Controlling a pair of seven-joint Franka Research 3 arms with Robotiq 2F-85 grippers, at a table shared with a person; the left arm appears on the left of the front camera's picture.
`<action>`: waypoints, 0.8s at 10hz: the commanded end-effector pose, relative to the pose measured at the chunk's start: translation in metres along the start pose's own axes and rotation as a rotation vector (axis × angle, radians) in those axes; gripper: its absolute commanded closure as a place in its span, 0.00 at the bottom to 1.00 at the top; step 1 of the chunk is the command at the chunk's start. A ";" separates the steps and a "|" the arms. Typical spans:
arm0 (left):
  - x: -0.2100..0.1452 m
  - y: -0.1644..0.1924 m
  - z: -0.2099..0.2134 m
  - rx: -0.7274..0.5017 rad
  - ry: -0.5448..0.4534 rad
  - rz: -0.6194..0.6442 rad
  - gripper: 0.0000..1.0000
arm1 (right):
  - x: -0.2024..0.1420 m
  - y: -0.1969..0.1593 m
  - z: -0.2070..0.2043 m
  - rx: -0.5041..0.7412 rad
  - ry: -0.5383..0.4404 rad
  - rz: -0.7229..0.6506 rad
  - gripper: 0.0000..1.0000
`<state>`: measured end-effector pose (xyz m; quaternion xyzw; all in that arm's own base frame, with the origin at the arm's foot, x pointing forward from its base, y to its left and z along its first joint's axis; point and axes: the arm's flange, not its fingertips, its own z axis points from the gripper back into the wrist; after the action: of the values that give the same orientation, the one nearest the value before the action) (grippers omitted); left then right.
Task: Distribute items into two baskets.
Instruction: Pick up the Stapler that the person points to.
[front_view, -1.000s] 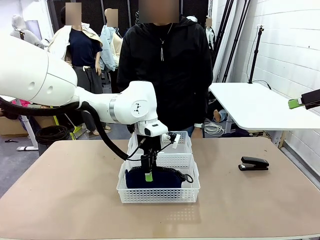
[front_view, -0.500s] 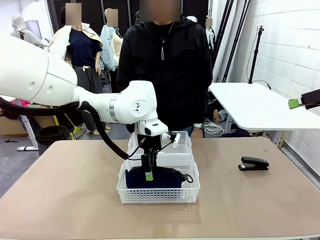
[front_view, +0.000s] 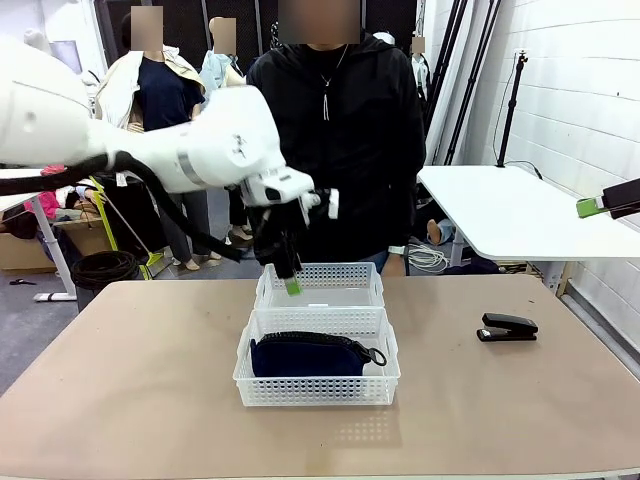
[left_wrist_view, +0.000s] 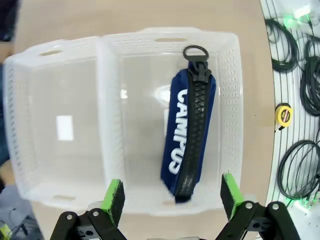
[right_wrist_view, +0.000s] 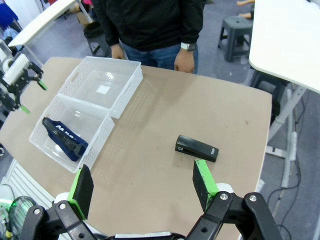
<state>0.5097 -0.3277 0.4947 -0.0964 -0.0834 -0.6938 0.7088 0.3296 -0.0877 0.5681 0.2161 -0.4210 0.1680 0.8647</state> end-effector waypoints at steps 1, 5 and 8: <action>-0.035 -0.010 0.022 0.062 -0.015 0.091 0.00 | 0.000 0.000 -0.002 0.010 0.000 -0.002 0.00; -0.130 -0.021 0.106 0.151 -0.080 0.348 0.00 | 0.000 0.000 -0.002 0.010 0.000 -0.002 0.00; -0.222 -0.046 0.154 0.238 -0.244 0.538 0.00 | 0.000 0.000 -0.002 0.010 0.000 -0.002 0.00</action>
<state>0.4768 -0.0934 0.5962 -0.0963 -0.1868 -0.4844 0.8492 0.3295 -0.0881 0.5681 0.2161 -0.4212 0.1676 0.8648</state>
